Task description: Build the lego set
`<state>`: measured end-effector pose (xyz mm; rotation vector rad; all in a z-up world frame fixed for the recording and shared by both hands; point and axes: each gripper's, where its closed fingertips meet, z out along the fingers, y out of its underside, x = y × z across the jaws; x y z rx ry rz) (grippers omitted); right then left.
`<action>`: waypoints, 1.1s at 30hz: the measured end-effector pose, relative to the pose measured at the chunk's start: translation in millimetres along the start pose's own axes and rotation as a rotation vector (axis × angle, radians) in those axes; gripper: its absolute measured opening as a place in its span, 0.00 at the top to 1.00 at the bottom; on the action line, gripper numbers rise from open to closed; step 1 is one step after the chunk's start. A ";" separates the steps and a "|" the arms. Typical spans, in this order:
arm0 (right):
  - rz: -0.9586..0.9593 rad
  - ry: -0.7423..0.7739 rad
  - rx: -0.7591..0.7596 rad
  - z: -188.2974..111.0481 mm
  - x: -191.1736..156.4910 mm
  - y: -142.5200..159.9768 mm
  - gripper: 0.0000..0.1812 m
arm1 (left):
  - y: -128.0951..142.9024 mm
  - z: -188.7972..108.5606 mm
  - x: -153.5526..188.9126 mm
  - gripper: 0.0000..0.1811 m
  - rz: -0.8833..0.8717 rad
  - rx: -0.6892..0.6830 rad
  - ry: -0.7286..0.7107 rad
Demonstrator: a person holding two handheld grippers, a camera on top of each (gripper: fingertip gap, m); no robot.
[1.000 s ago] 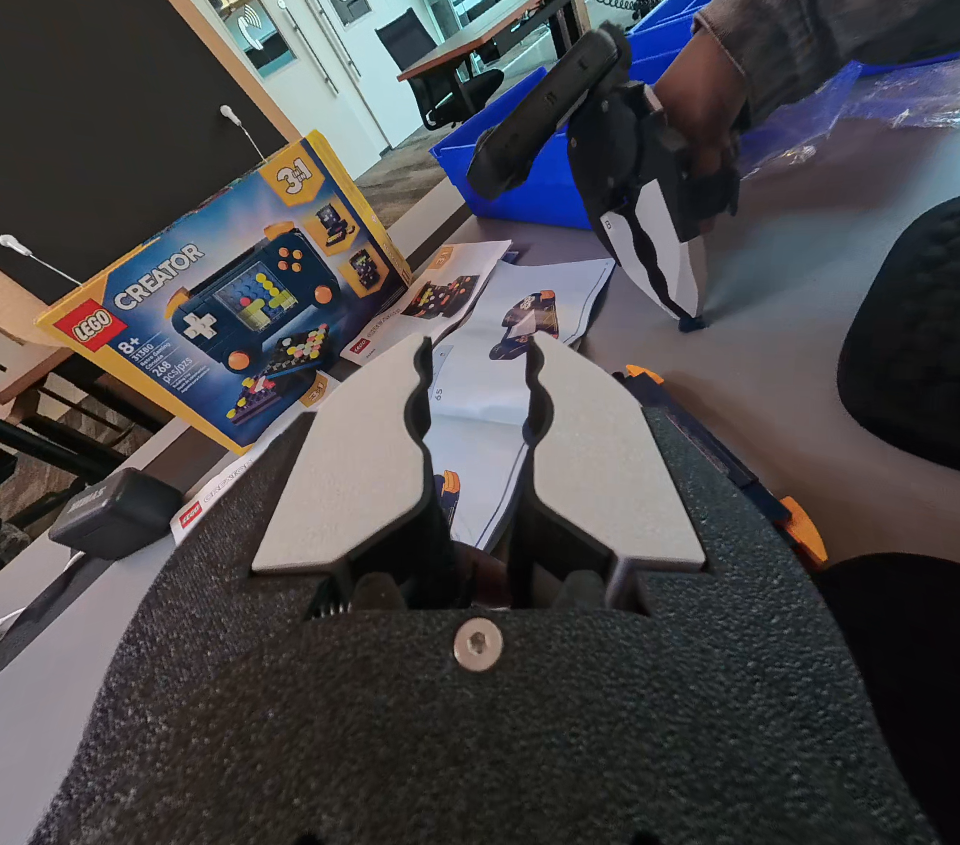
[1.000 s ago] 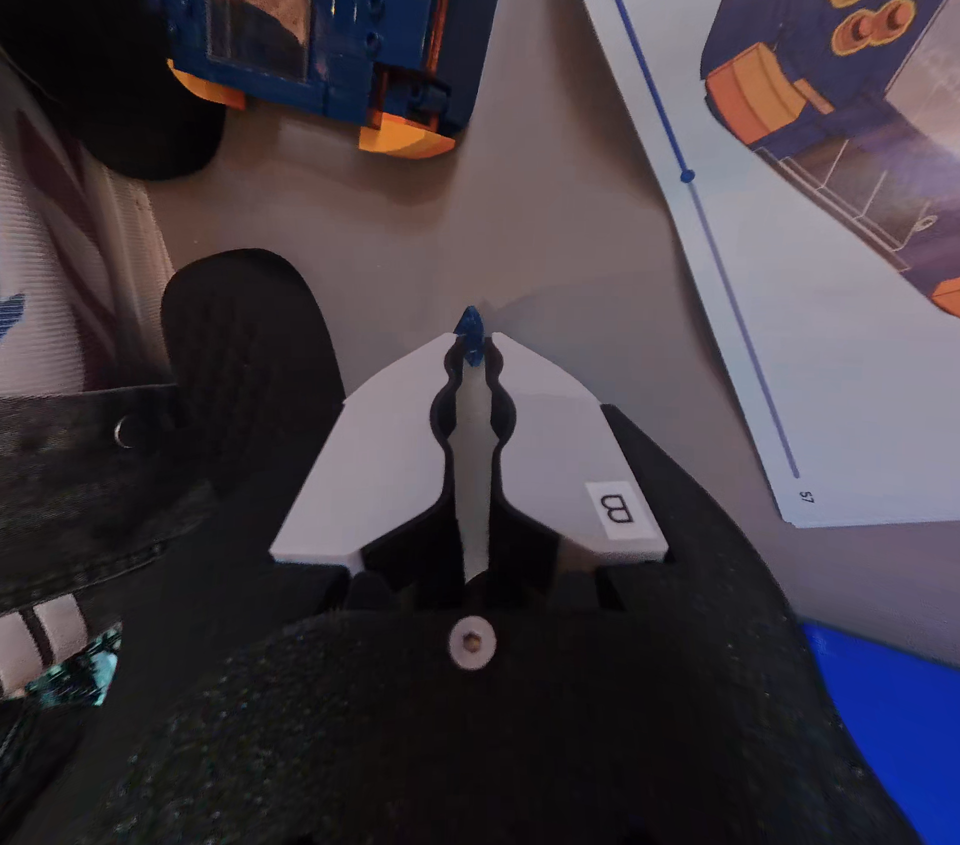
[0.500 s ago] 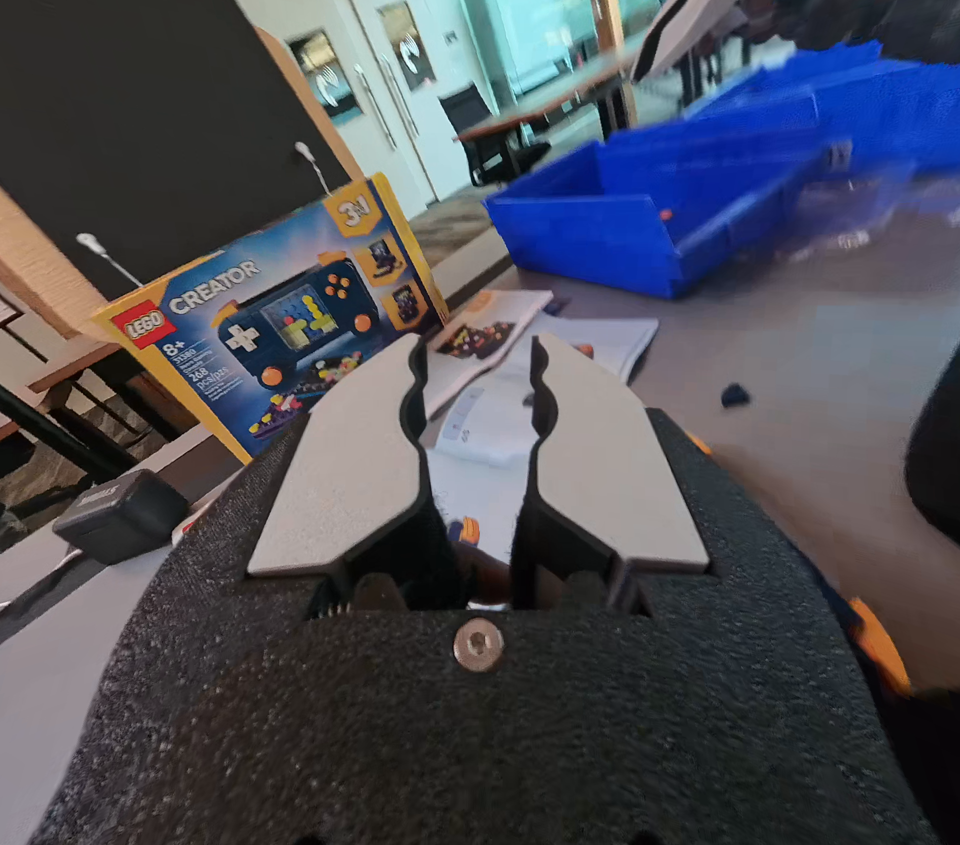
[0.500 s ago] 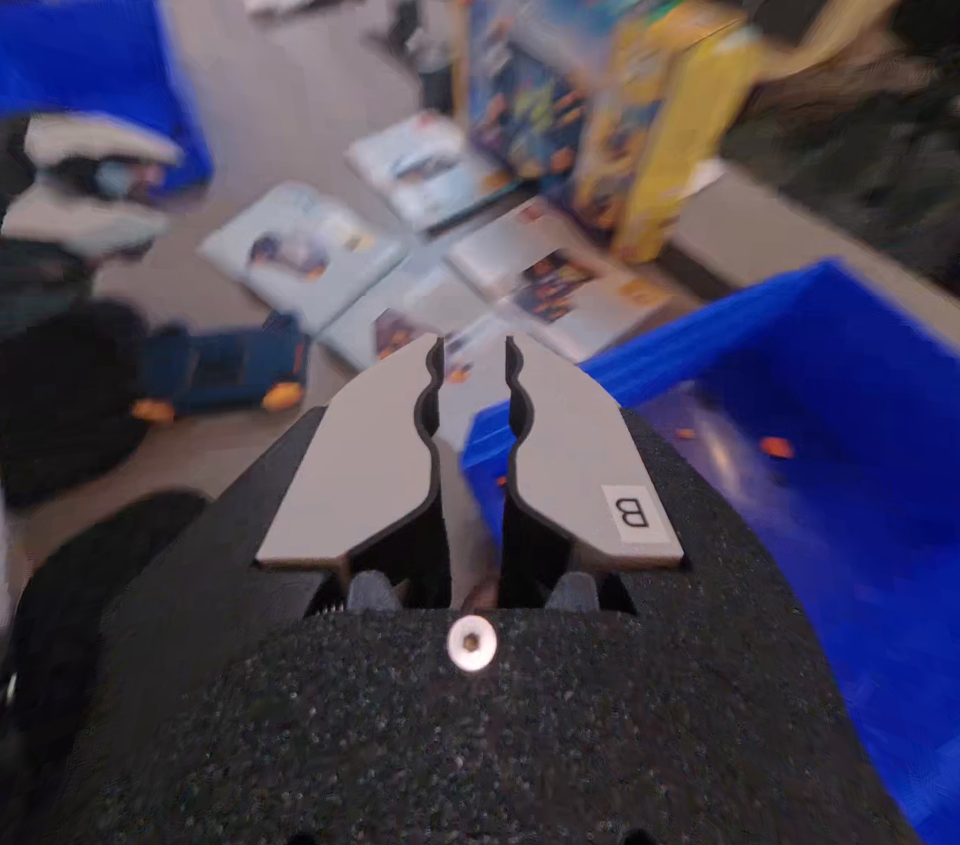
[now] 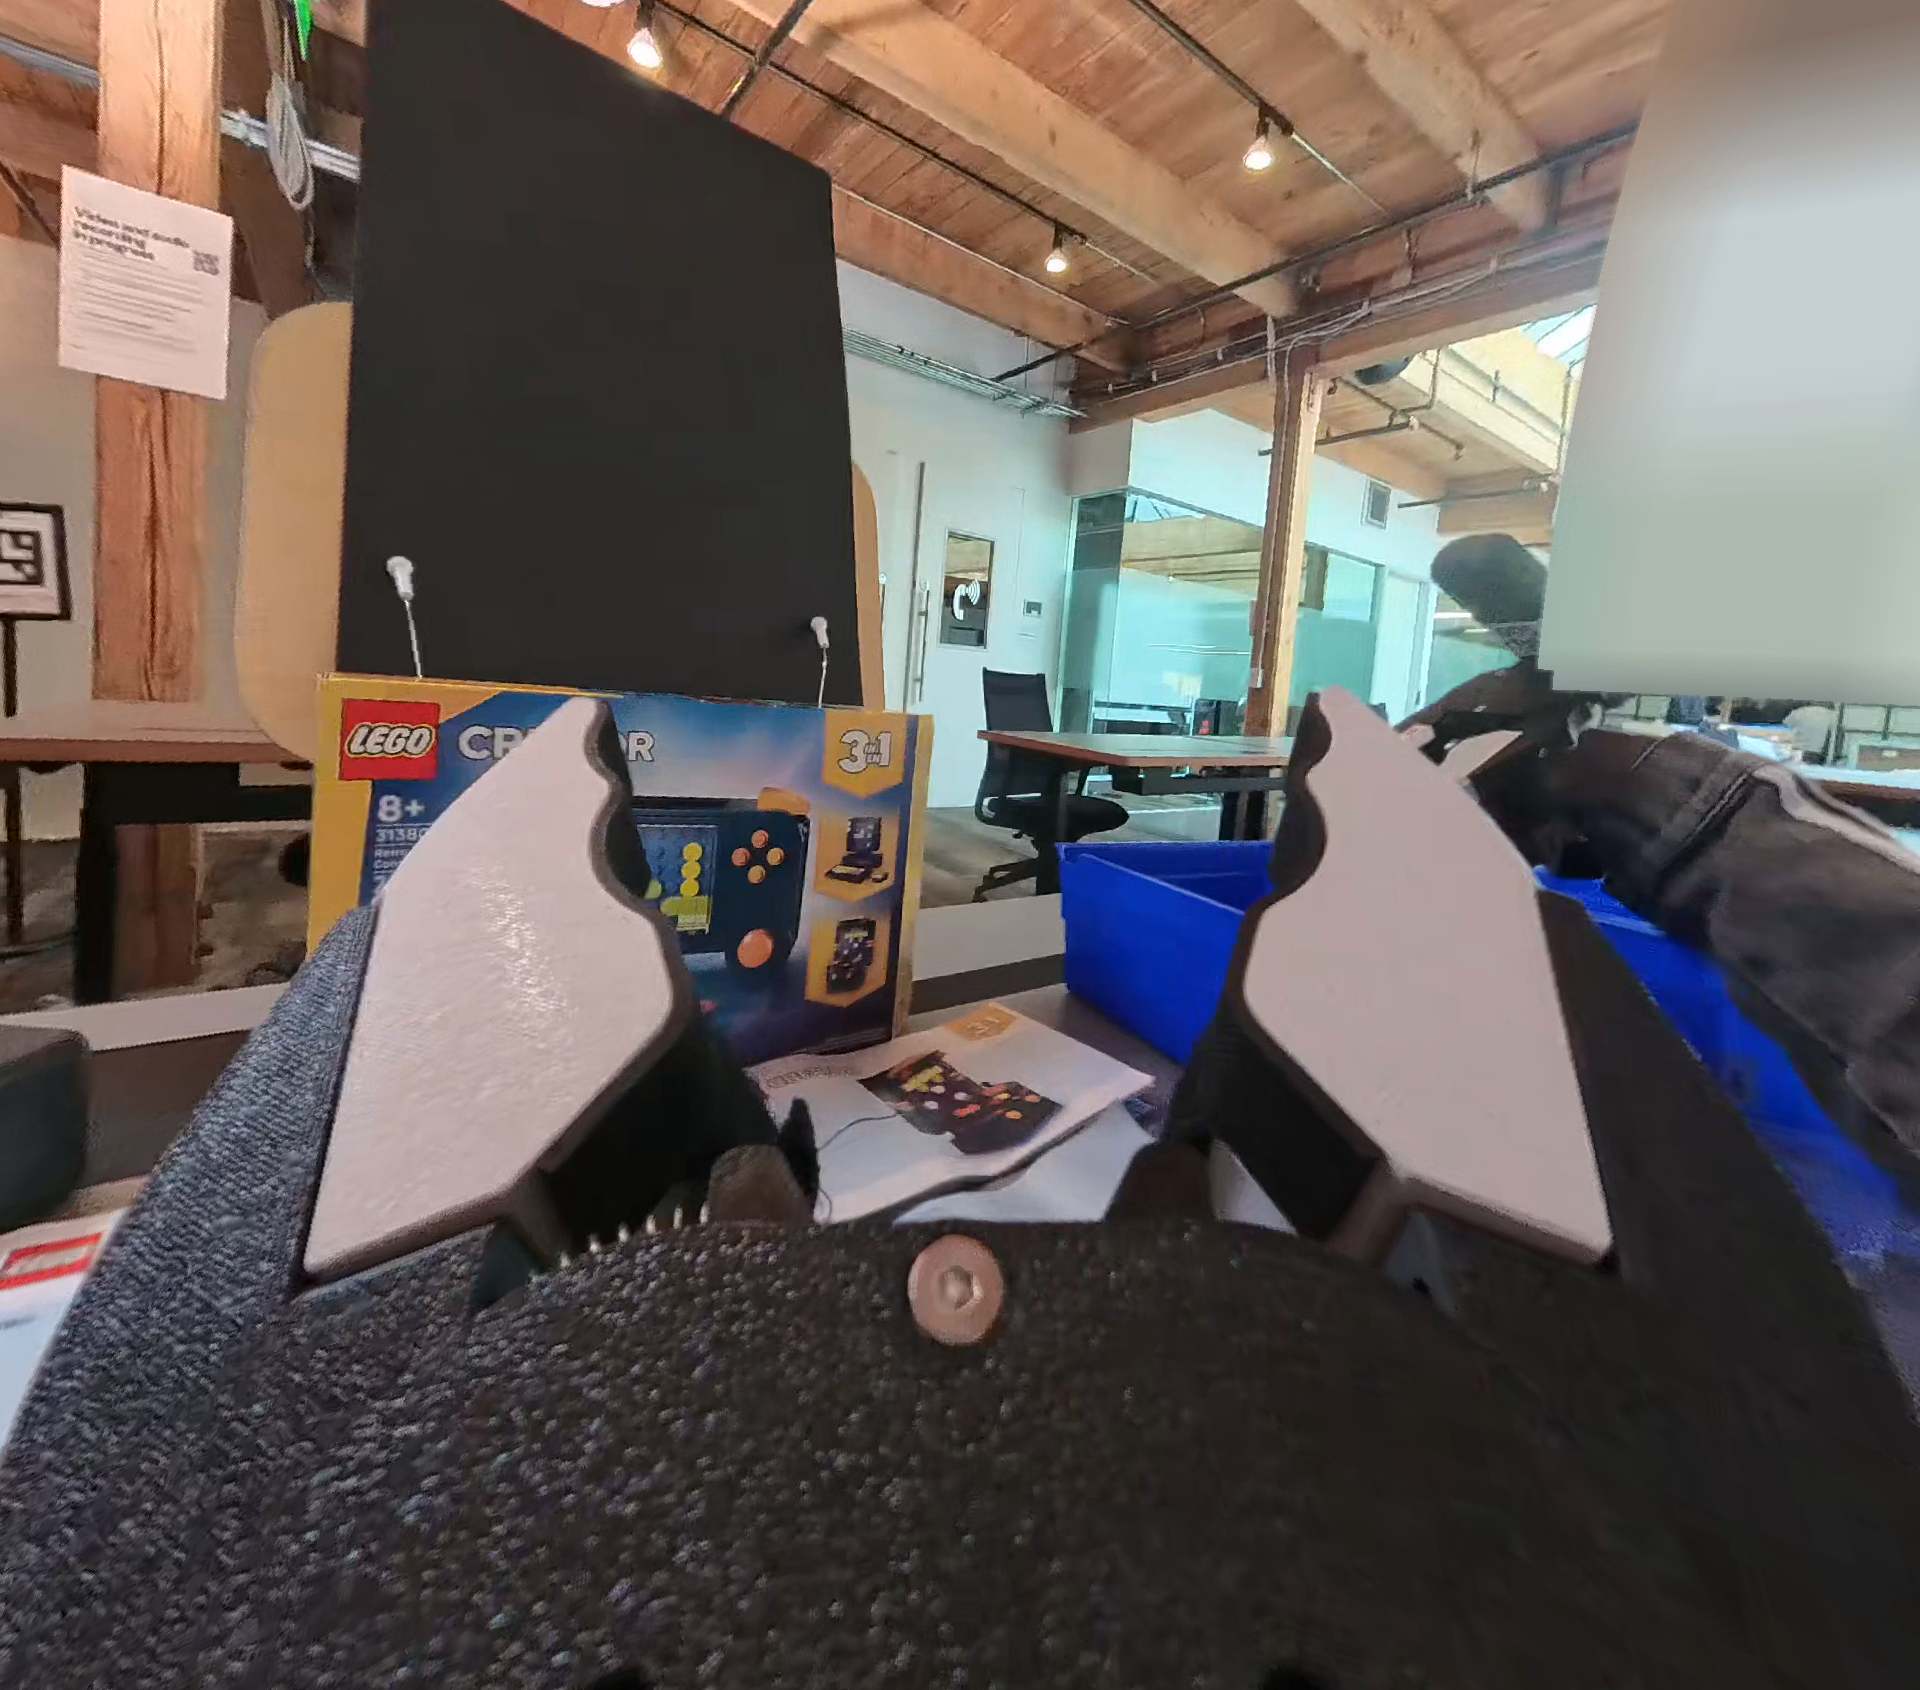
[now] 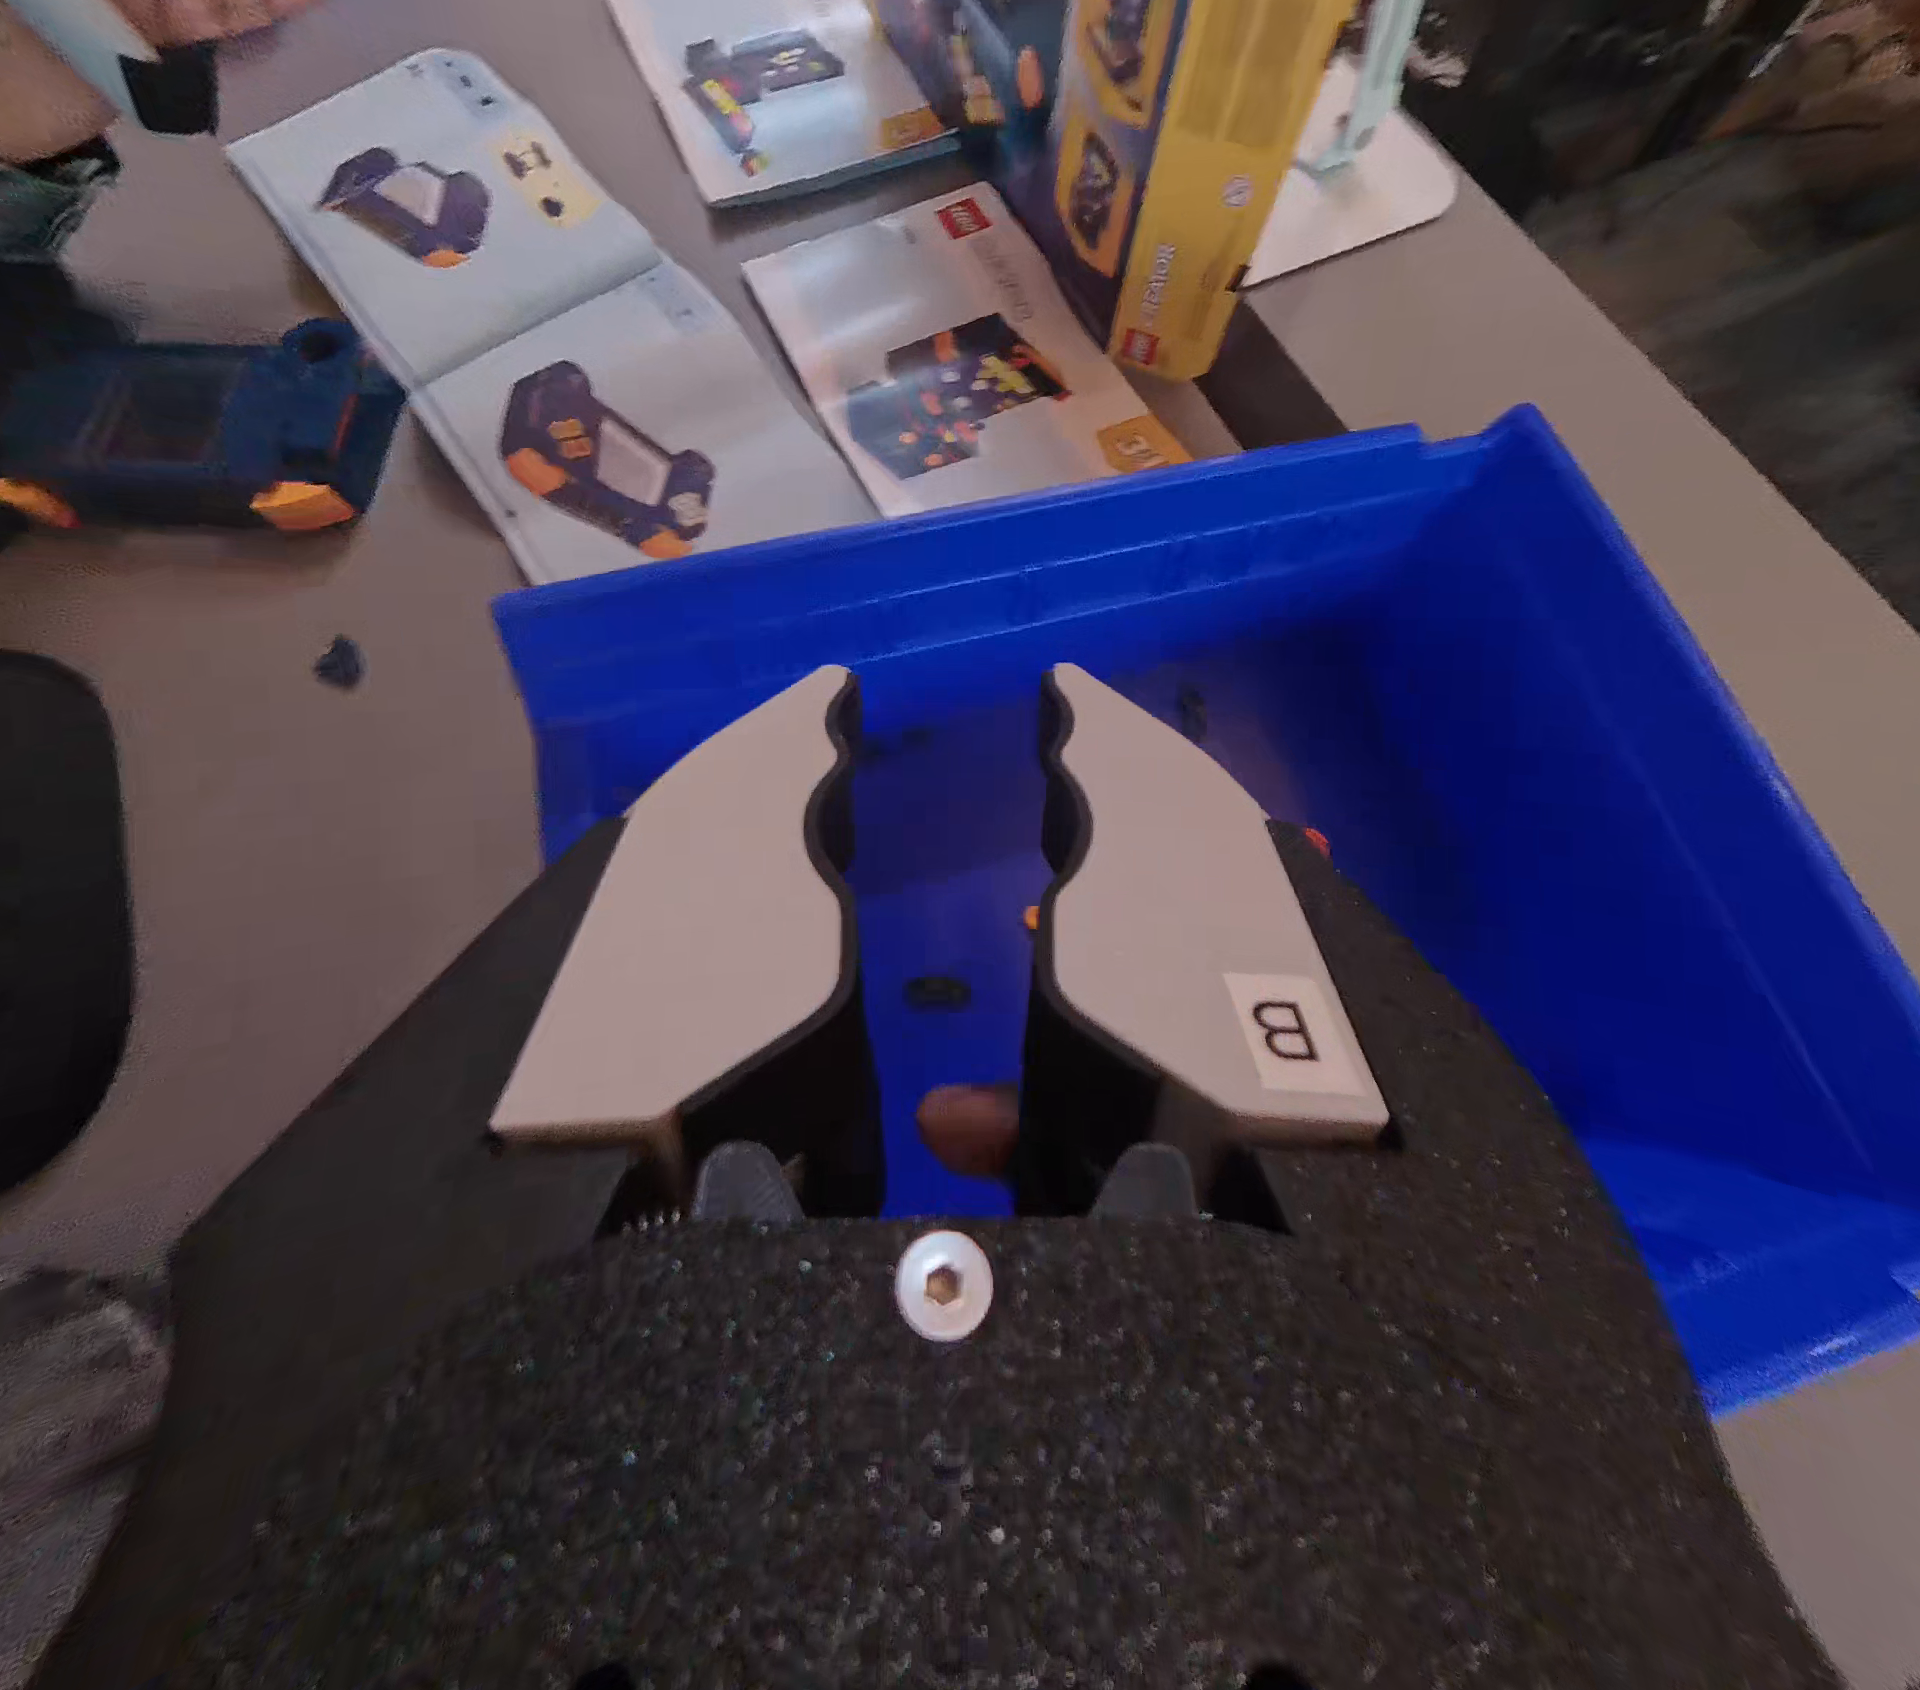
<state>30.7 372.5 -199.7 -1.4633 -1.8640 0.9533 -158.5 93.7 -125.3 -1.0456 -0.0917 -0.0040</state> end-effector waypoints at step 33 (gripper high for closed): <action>0.173 -0.690 -0.681 85.8 -92.7 101.8 1.00 | 46.7 -13.6 7.6 0.39 0.198 -0.064 0.090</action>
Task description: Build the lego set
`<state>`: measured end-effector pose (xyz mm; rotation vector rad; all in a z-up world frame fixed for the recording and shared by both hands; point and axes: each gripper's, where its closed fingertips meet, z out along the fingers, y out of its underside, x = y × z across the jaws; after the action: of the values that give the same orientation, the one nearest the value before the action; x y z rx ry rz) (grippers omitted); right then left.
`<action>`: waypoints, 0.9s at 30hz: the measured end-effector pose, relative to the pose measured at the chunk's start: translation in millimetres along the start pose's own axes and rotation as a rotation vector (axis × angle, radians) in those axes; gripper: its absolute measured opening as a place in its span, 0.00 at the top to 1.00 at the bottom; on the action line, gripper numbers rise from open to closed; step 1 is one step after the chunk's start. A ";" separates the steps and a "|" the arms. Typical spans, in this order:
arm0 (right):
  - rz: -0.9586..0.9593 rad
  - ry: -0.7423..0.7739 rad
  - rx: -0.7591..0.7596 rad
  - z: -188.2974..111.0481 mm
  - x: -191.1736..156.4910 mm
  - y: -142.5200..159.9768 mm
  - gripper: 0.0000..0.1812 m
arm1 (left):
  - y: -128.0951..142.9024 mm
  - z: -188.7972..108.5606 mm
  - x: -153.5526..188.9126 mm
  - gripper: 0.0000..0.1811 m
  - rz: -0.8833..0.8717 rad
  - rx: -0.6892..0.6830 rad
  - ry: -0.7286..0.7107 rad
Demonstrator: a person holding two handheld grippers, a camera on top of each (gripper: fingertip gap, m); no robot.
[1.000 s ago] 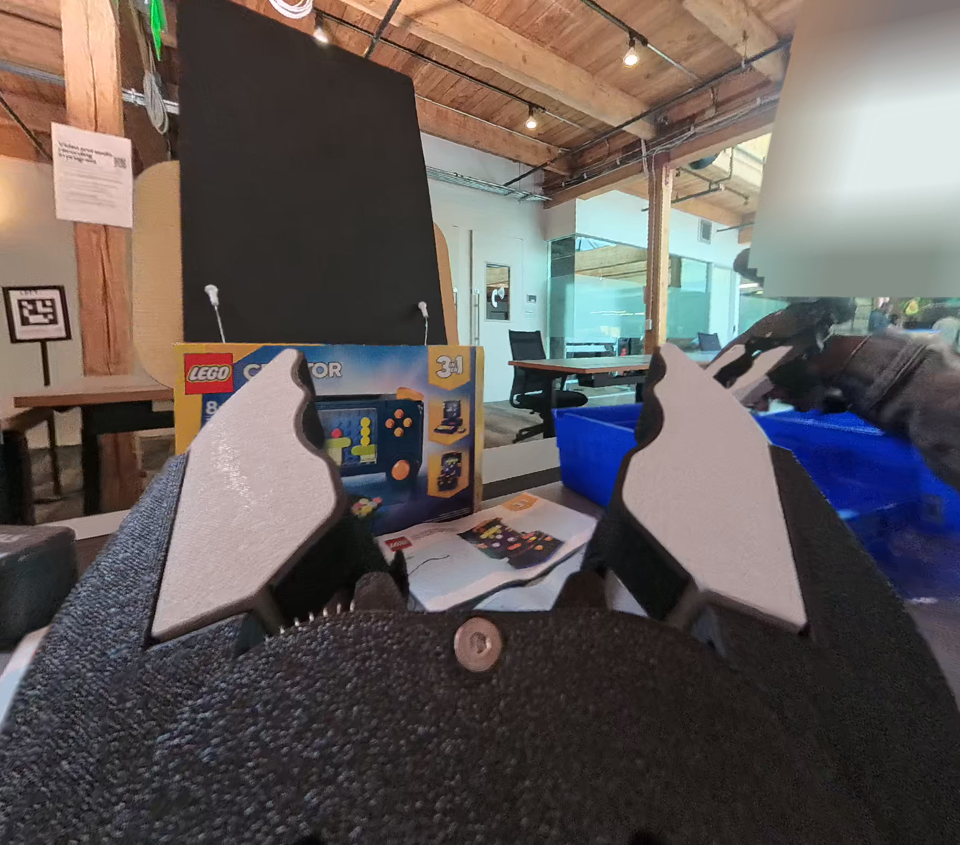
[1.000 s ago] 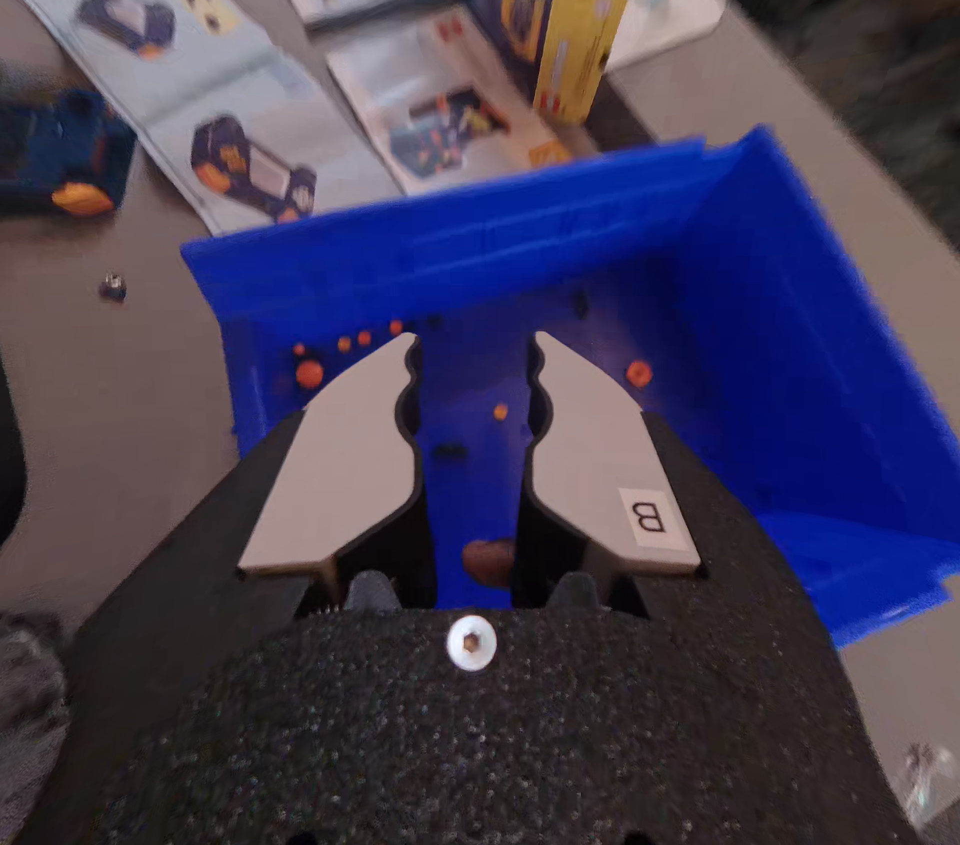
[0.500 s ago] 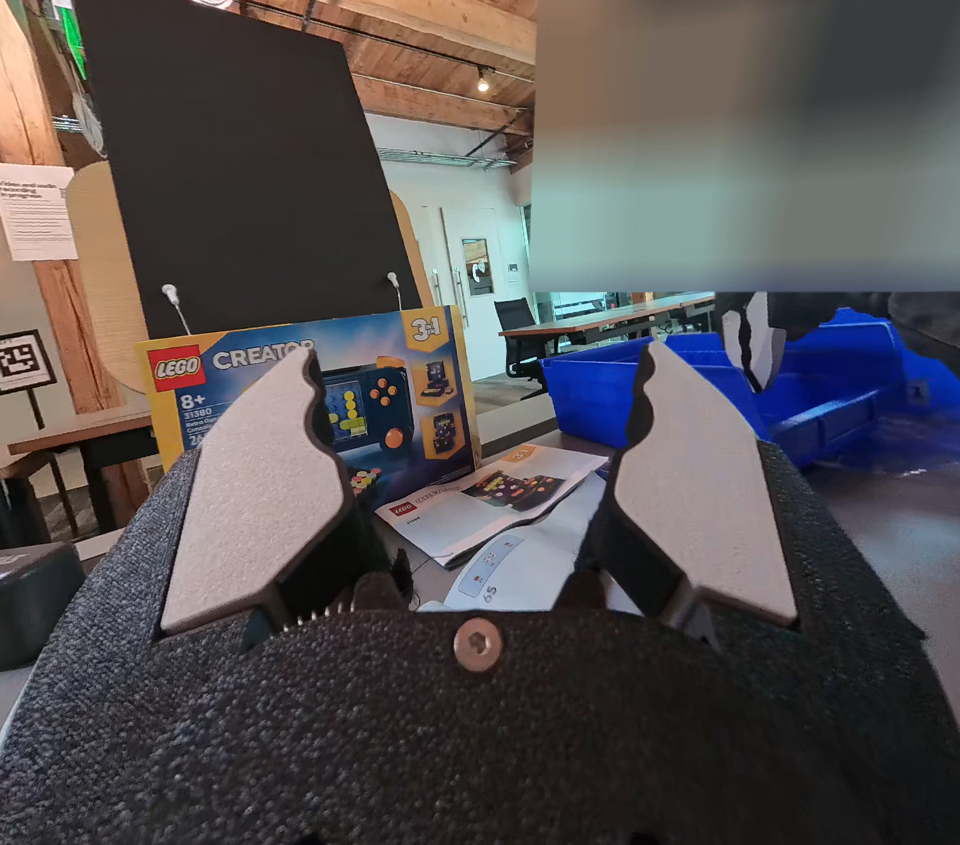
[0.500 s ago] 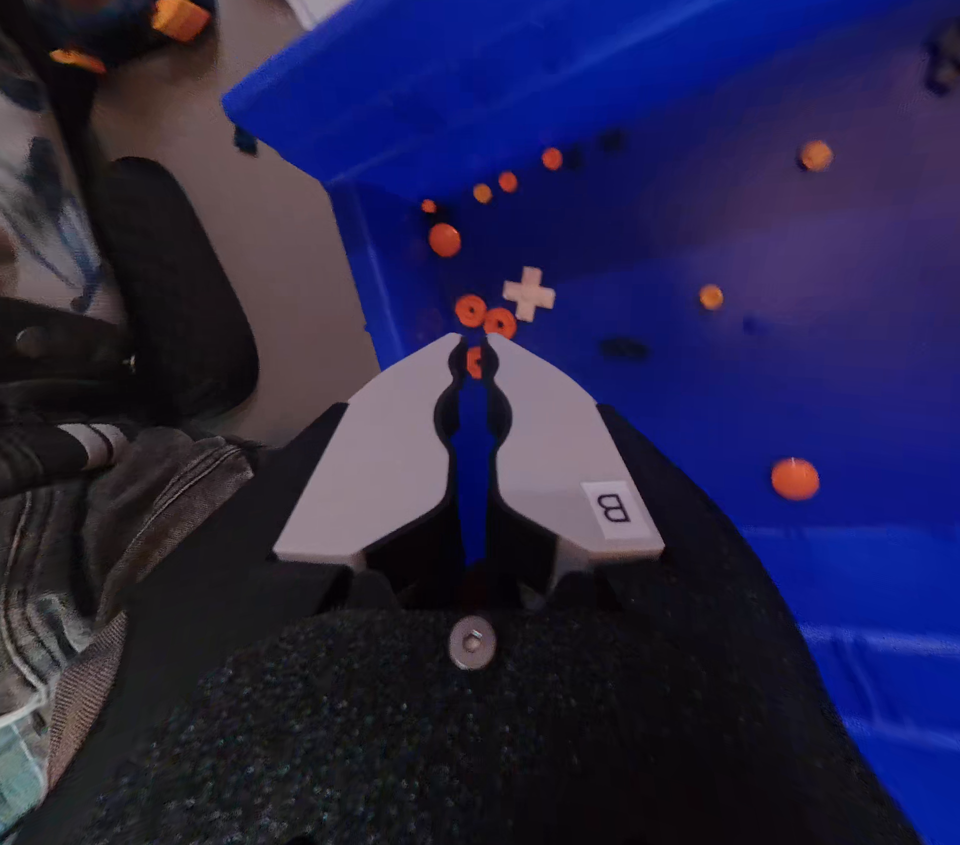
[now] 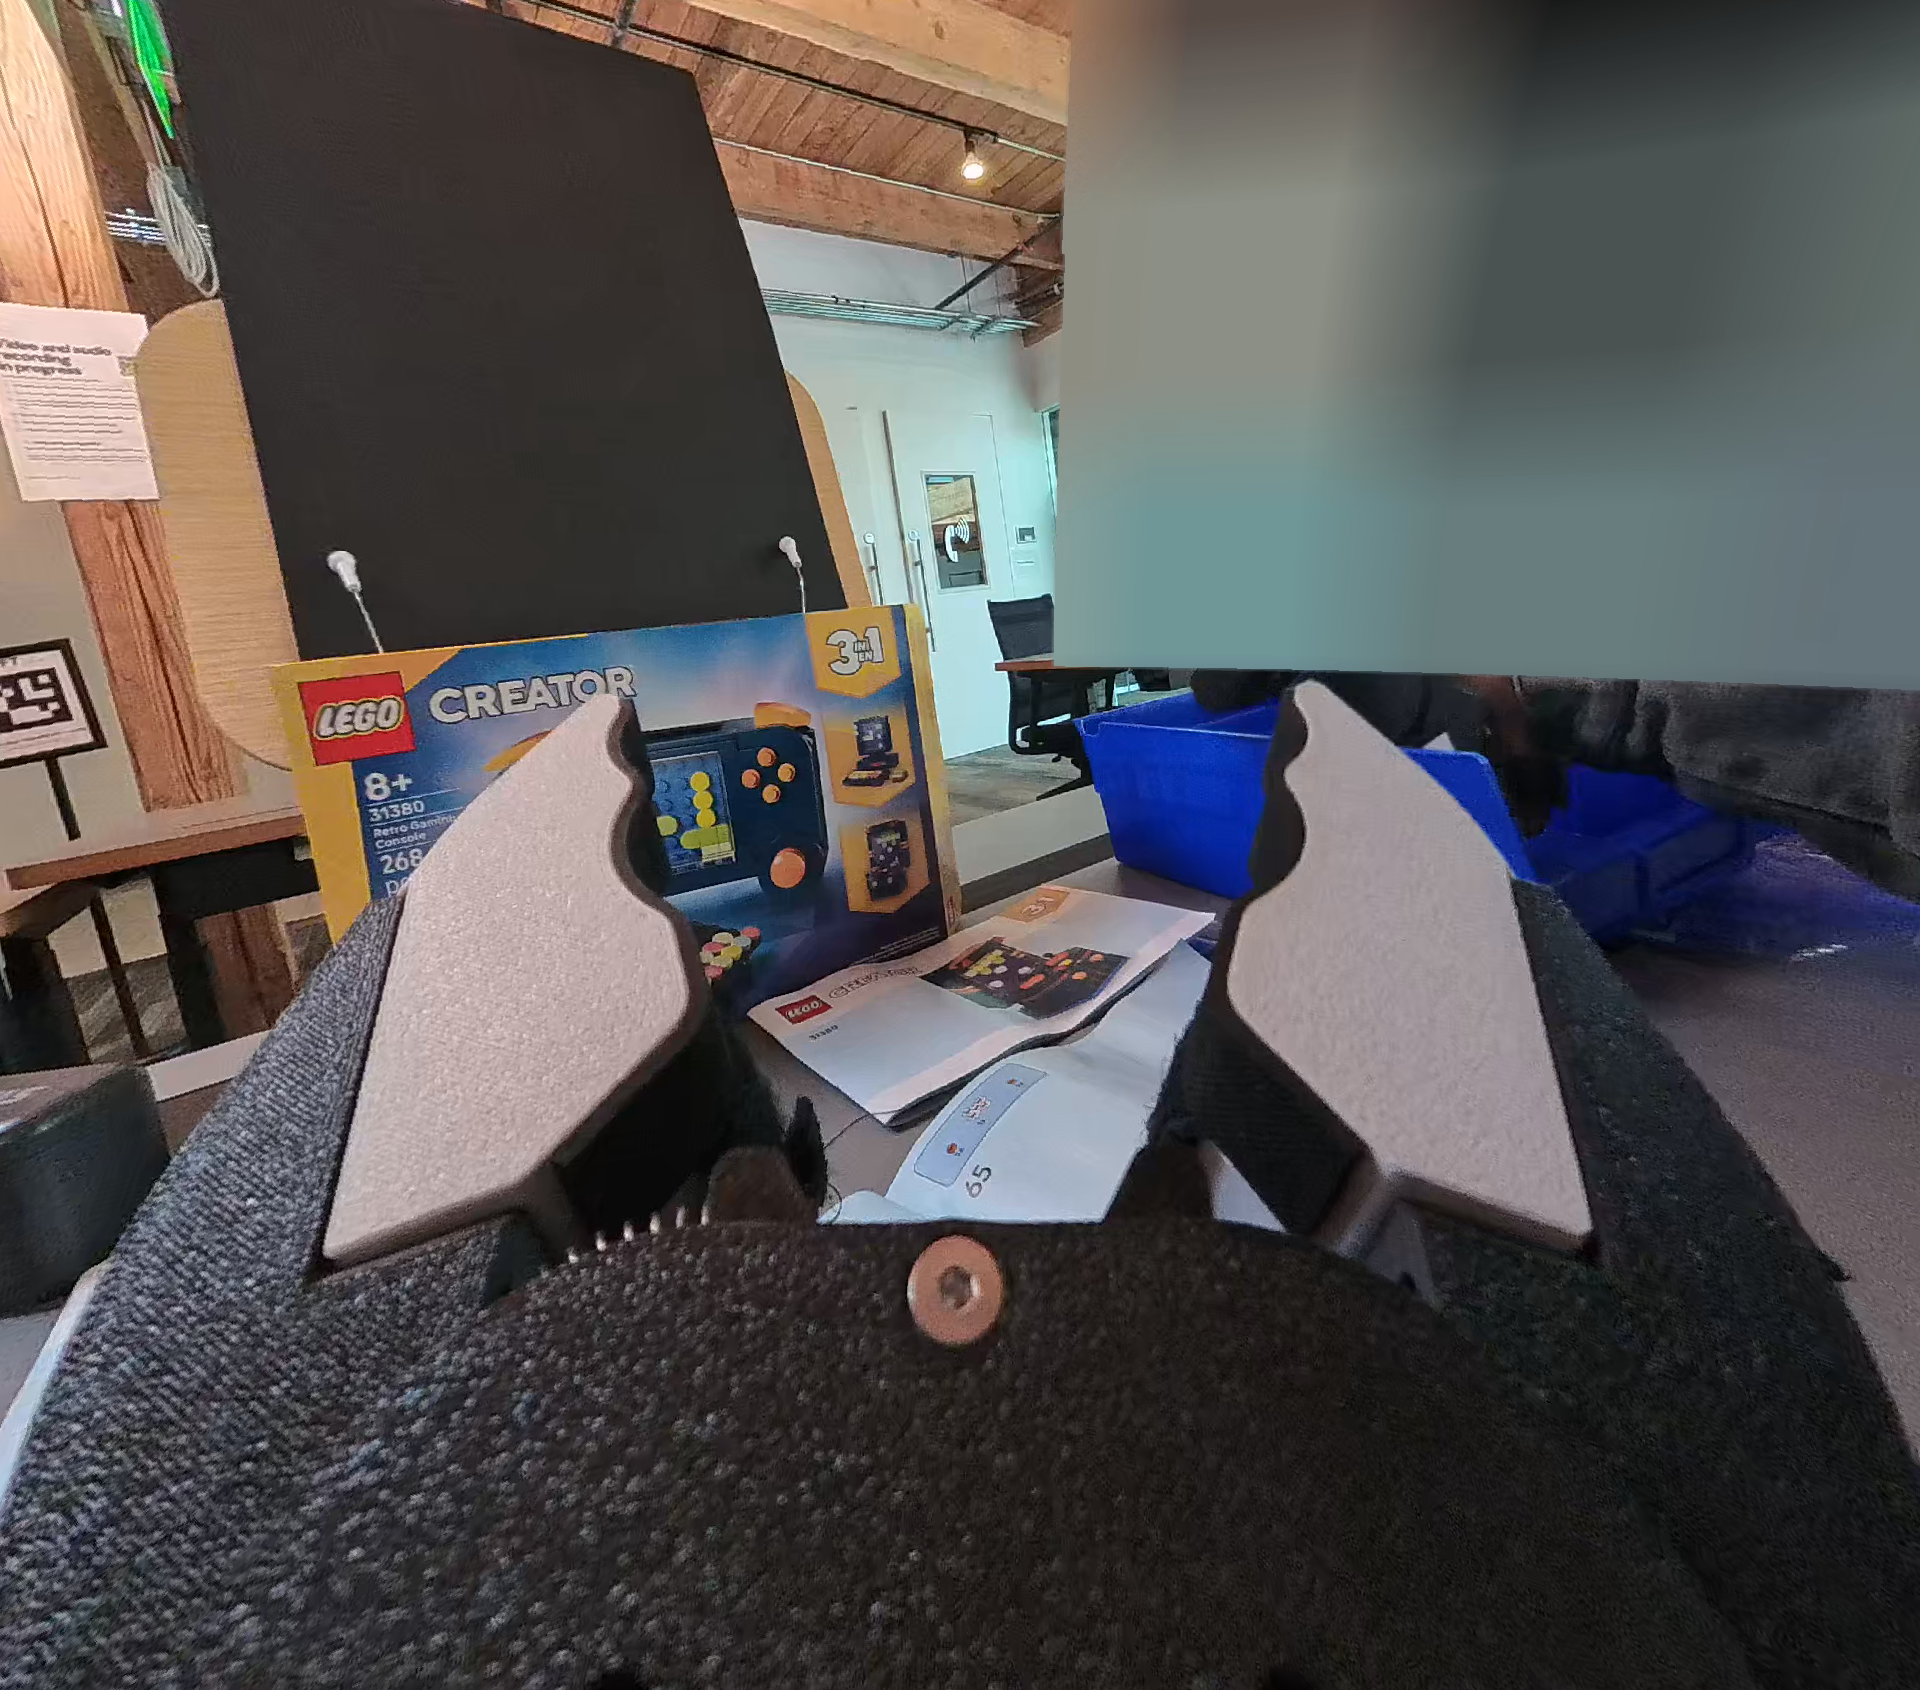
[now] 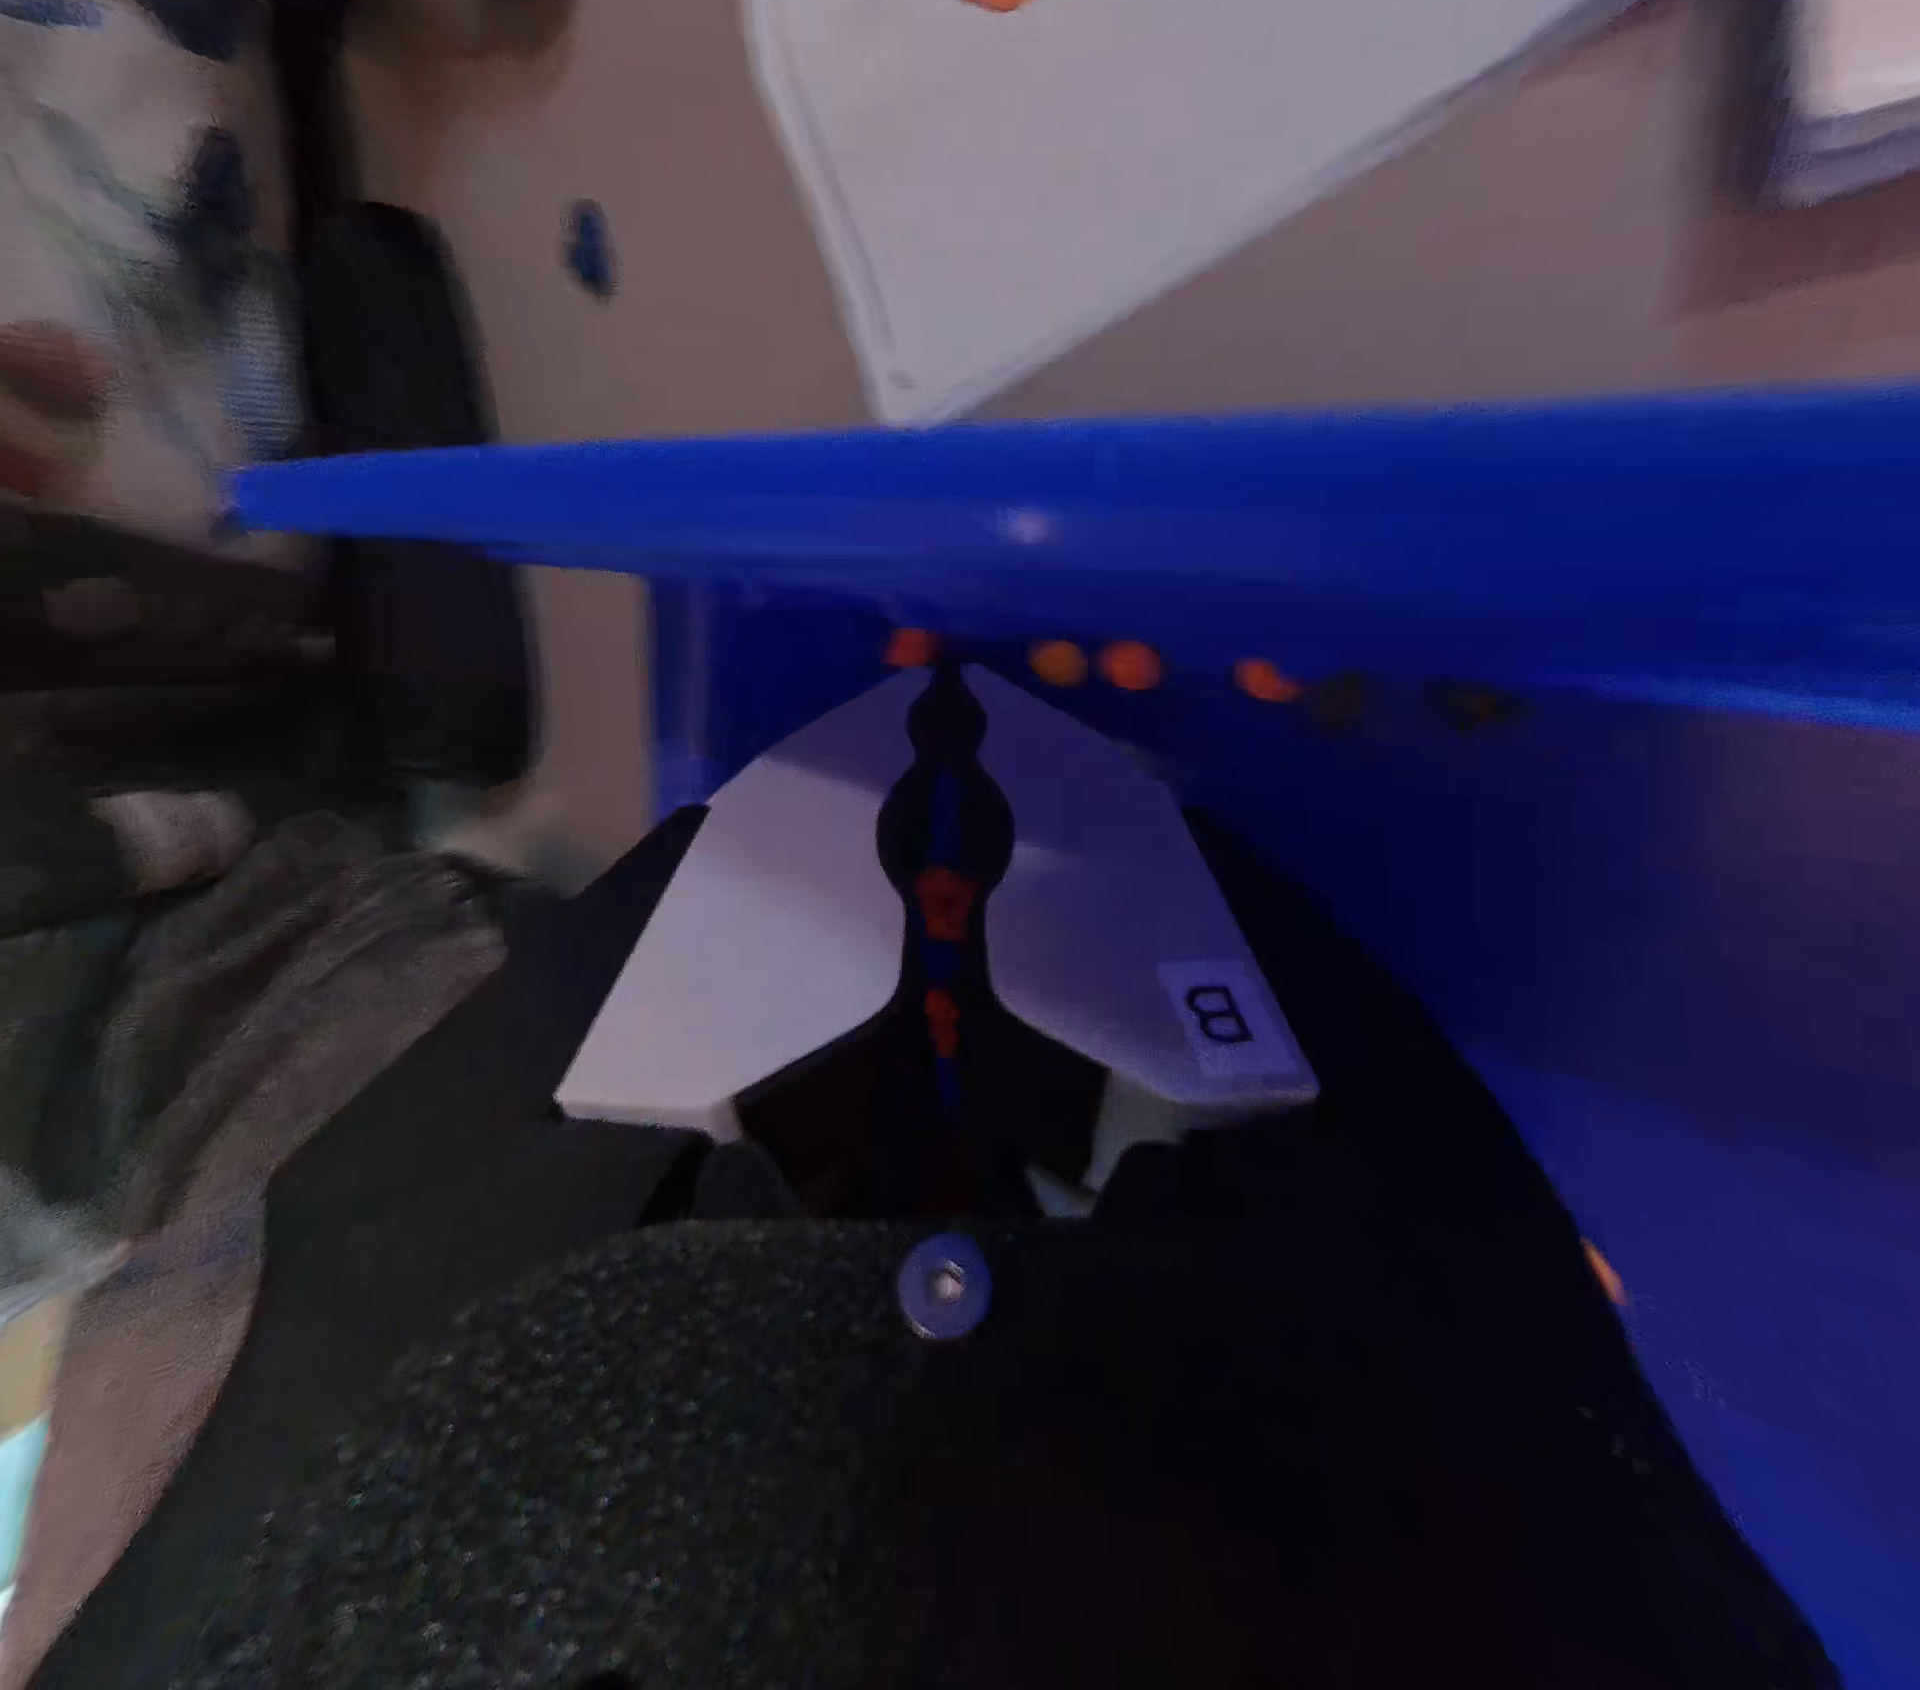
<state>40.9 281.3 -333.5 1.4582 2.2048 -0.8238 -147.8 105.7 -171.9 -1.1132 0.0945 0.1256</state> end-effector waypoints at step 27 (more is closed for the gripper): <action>-0.077 0.147 0.127 -29.6 -1.4 -7.1 1.00 | 7.4 5.3 15.4 0.42 0.054 -0.050 0.073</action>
<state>35.2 297.5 -308.3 1.5459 2.3687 -0.9236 -133.5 114.5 -178.3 -1.1657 0.1878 0.1356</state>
